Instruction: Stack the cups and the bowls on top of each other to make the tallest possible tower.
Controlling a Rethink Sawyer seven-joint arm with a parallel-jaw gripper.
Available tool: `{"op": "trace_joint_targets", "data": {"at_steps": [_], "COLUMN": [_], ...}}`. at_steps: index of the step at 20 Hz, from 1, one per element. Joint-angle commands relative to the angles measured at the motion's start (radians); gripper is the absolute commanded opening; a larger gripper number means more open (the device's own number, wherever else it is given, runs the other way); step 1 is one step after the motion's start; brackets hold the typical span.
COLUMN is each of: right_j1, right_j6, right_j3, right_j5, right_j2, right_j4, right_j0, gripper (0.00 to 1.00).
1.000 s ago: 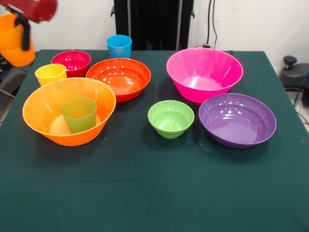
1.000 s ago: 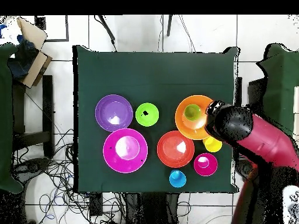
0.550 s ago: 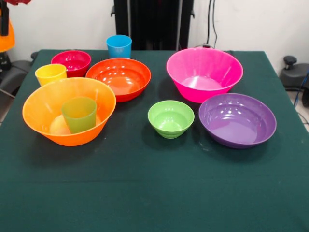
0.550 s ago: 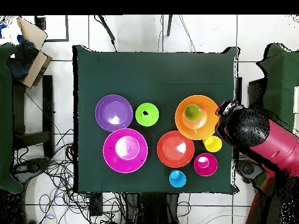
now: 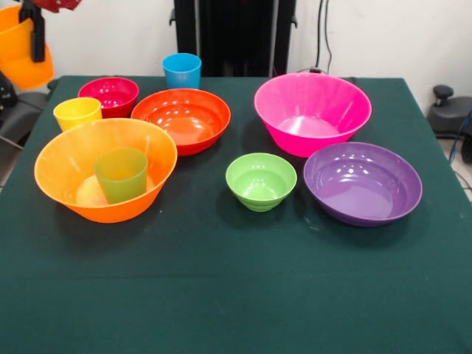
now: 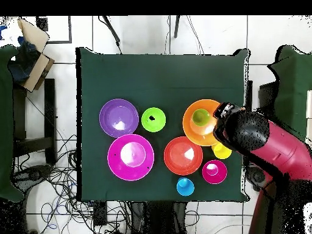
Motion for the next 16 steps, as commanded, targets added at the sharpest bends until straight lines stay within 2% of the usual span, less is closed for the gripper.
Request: {"op": "trace_joint_targets", "data": {"at_steps": [1,6,12,16], "right_j1": [0.050,0.121,0.157,0.166], "right_j6": [0.005,0.084,0.099,0.088], "right_j3": [0.098,0.076,0.067,0.055], "right_j5": [-0.006,-0.102,-0.147,-0.143], "right_j2": [0.144,0.122,0.113,0.096], "right_j4": [-0.023,-0.042,-0.042,-0.048], "right_j0": [0.010,0.052,0.069,0.081], "gripper": [0.00,0.00,0.00,0.00]}}
